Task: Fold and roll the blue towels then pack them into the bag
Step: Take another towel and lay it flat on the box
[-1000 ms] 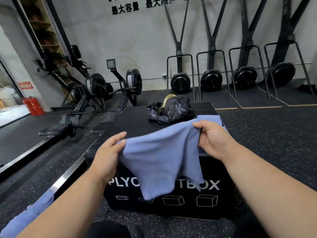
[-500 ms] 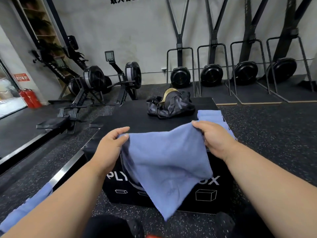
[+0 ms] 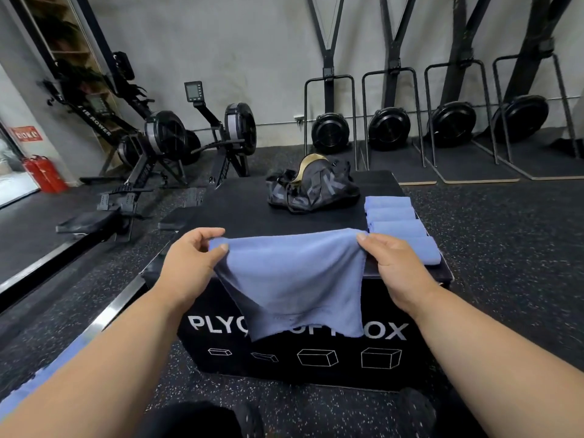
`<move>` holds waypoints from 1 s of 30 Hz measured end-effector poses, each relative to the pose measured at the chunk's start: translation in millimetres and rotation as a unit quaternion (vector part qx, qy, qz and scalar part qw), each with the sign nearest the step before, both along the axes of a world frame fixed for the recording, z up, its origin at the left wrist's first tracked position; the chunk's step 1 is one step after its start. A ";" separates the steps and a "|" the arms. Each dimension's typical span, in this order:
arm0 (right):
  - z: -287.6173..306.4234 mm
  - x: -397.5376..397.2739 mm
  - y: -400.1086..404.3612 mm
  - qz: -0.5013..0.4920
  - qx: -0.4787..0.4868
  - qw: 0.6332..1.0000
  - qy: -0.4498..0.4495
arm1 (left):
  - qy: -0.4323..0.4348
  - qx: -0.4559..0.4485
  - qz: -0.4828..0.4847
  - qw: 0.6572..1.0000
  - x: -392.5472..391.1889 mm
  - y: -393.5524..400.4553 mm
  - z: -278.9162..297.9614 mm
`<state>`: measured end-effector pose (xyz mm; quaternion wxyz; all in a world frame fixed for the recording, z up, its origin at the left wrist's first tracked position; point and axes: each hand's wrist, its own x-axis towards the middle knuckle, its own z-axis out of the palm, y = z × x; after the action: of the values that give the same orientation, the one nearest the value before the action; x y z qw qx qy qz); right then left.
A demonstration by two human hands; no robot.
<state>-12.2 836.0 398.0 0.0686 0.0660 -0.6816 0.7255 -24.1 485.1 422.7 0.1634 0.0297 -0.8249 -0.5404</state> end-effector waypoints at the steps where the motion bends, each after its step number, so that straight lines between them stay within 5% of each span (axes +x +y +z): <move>1: -4.0 -3.3 0.4 -0.001 0.007 1.000 0.008 | 0.012 0.004 0.000 1.000 -2.7 1.9 -1.9; 9: -15.5 -34.9 8.0 -0.056 0.113 0.989 0.075 | 0.069 -0.022 0.033 0.997 -30.6 5.4 -10.0; 16: -21.5 -81.4 9.8 -0.089 0.159 0.979 0.094 | 0.038 -0.032 0.022 0.999 -92.7 3.6 -7.5; 23: -1.4 -163.9 0.9 -0.090 0.196 0.971 0.108 | 0.036 0.042 0.040 0.998 -203.0 -4.5 -1.1; 30: -51.7 -285.6 -8.5 -0.016 0.325 0.938 -0.119 | -0.114 0.041 0.074 0.990 -275.5 -13.7 -64.2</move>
<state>-297.8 827.5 346.2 -0.0267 -0.0129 -0.8843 0.4661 -299.6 471.4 358.5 0.1064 0.1583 -0.8106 -0.5537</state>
